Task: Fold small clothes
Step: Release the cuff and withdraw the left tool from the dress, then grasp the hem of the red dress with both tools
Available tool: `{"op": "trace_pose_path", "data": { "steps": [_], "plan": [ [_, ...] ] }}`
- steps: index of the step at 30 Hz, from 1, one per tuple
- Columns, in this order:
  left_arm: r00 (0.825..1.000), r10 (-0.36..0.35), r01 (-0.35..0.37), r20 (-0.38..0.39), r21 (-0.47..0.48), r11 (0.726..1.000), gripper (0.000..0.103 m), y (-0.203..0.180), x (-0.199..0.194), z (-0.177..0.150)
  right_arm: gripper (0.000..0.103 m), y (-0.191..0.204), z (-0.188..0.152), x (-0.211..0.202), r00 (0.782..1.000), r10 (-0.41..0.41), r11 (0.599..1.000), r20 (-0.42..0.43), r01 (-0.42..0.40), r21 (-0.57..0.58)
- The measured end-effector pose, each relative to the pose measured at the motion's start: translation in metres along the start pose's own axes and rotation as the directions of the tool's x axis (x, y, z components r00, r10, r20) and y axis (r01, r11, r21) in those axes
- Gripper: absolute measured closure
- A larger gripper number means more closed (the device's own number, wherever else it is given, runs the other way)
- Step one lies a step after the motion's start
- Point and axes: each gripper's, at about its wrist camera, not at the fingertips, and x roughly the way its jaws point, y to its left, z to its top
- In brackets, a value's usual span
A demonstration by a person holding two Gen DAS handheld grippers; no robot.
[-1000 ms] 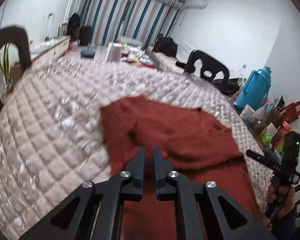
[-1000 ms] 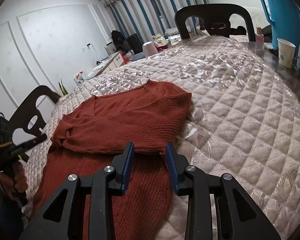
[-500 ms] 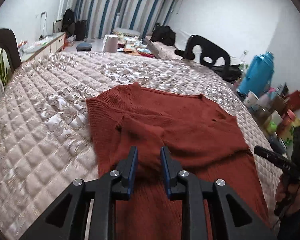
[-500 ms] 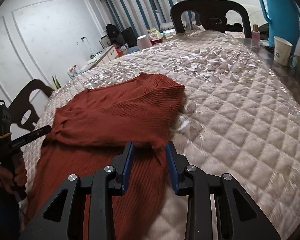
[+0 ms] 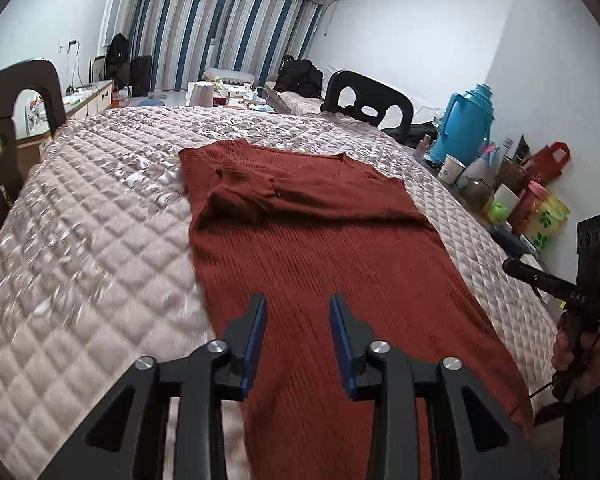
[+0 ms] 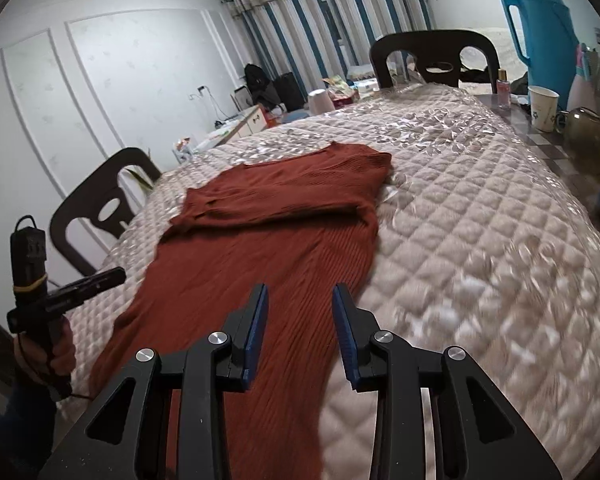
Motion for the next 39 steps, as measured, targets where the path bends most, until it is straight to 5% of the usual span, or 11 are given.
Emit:
{"op": "trace_pose_path", "data": {
  "steps": [14,20,30,35,38,39],
  "plan": [
    [0.995,-0.017,0.016,0.103,0.009,1.0,0.054,-0.013,-0.094,-0.078,0.069,0.028,-0.079,-0.065,0.998,0.054,0.997,0.021,-0.052,-0.049],
    [0.986,0.022,-0.023,0.165,0.005,1.0,0.041,-0.017,-0.129,-0.108,0.066,0.035,-0.103,-0.083,0.999,0.039,0.996,0.012,-0.038,-0.08],
    [0.994,0.03,-0.043,0.107,0.123,0.991,0.036,-0.071,-0.109,-0.163,0.06,0.051,-0.153,-0.101,1.0,-0.007,0.991,-0.01,0.006,-0.133],
    [0.994,0.076,-0.089,0.08,0.178,0.98,0.034,-0.089,-0.093,-0.175,0.057,0.053,-0.174,-0.091,0.994,-0.069,0.979,-0.088,0.05,-0.198],
    [0.985,0.15,-0.163,0.083,0.174,0.971,0.035,-0.091,-0.087,-0.178,0.057,0.04,-0.181,-0.096,0.993,-0.078,0.992,-0.089,0.068,-0.111],
    [0.983,0.163,-0.174,0.081,0.165,0.971,0.043,-0.09,-0.086,-0.178,0.057,0.035,-0.182,-0.098,0.993,-0.086,0.994,-0.085,0.08,-0.069]
  ]
}}
